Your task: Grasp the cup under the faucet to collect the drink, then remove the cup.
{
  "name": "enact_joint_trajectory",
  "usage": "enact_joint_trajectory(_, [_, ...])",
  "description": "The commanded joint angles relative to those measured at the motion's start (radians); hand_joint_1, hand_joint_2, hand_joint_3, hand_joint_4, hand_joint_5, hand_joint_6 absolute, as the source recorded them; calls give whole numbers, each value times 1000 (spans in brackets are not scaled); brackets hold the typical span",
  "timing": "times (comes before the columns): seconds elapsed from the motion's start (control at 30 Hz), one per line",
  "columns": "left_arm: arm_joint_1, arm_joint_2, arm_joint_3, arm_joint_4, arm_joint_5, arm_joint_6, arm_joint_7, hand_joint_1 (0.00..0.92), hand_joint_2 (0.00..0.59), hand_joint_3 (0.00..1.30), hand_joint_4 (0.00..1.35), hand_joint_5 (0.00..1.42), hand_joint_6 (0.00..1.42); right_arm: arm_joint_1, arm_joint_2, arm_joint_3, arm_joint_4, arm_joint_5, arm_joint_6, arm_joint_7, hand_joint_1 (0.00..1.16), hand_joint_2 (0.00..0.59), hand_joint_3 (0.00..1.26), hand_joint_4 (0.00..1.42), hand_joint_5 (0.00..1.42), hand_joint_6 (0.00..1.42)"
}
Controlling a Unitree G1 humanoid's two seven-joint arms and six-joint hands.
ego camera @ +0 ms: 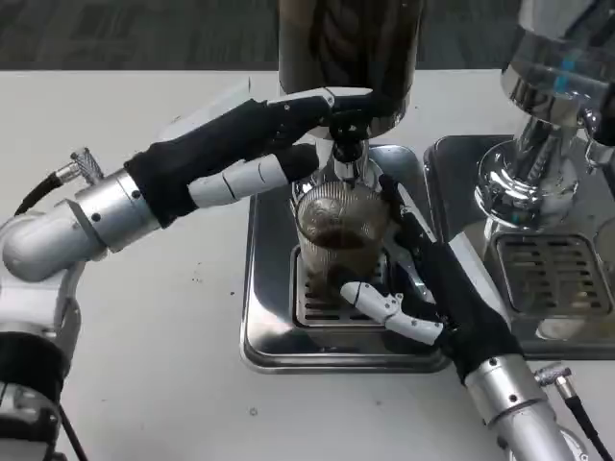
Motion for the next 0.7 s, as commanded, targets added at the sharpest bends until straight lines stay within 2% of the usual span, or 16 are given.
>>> enact_joint_trajectory(0.03, [21,-9,31,-13,-31,27,-32,0,96,219,92,104,82,-6,-1,-7,7,12,-20,2,618,229,0,0,0,47])
enact_joint_trajectory(0.37, [40,-19,110,-55,-90,61,-50,0,102,224,107,124,109,-10,-1,-8,13,12,-26,3,615,230,0,0,0,42])
enact_joint_trajectory(0.6, [93,3,174,-90,-119,87,-39,0,101,228,123,137,114,-15,-5,-5,17,-1,-25,-3,617,227,0,0,0,35])
enact_joint_trajectory(0.7, [125,25,207,-89,-129,100,-31,0,100,232,125,139,115,-17,-5,-4,24,-8,-25,-8,620,225,0,0,0,34])
